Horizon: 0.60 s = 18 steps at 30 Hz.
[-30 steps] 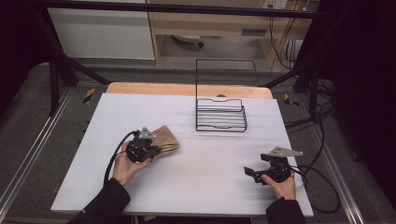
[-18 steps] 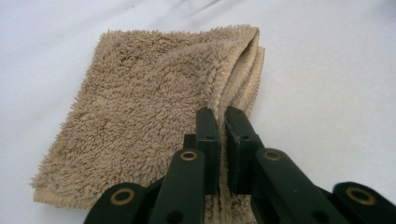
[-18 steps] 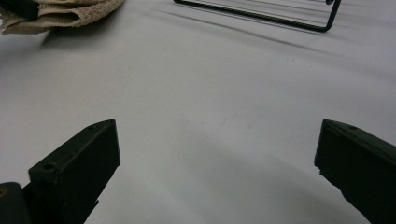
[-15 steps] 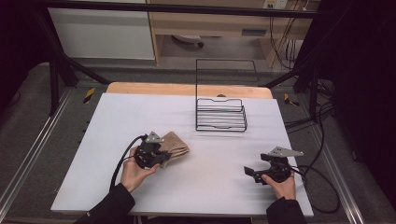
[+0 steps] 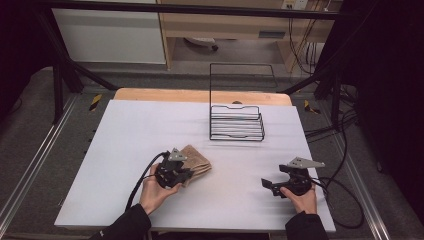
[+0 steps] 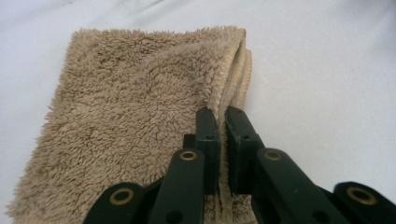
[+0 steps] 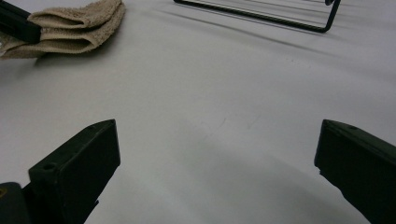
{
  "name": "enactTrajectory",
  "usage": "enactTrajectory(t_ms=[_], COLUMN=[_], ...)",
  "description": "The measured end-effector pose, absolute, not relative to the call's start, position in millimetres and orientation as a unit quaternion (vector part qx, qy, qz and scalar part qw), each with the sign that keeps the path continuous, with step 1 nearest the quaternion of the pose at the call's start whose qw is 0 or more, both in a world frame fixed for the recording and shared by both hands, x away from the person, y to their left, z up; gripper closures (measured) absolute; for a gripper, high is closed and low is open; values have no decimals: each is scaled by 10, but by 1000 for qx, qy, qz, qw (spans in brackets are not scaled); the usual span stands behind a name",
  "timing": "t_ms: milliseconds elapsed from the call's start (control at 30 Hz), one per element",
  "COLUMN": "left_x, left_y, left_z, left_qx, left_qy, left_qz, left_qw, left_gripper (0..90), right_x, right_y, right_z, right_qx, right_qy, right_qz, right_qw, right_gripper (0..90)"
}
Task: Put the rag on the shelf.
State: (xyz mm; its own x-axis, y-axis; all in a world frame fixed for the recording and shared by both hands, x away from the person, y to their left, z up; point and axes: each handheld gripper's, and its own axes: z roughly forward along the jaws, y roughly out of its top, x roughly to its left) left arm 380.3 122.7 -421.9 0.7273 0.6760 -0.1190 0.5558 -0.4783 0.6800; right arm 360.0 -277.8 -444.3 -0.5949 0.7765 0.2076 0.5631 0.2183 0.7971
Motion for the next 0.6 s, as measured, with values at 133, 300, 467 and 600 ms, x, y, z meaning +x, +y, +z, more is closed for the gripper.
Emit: enactTrajectory(t_ms=[133,300,467,600], left_x=[3774,3761,3767,3765], left_y=[1149,1116,1115,1137], left_z=[-4262,-4305,-4322,-4298], left_qx=[859,859,862,864], left_qy=[354,352,349,341], left_qz=[86,88,83,78], left_qw=[361,361,359,361], left_gripper=[842,835,800,715], right_x=[3602,3600,3599,3601], right_y=[-2776,-2770,-2763,-2758], right_z=[-4446,-4448,-4451,-4452], right_qx=[434,435,436,434], right_qy=[772,772,772,774], right_qz=[449,448,446,445], right_qw=[120,120,120,124], right_gripper=[8,9,9,8])
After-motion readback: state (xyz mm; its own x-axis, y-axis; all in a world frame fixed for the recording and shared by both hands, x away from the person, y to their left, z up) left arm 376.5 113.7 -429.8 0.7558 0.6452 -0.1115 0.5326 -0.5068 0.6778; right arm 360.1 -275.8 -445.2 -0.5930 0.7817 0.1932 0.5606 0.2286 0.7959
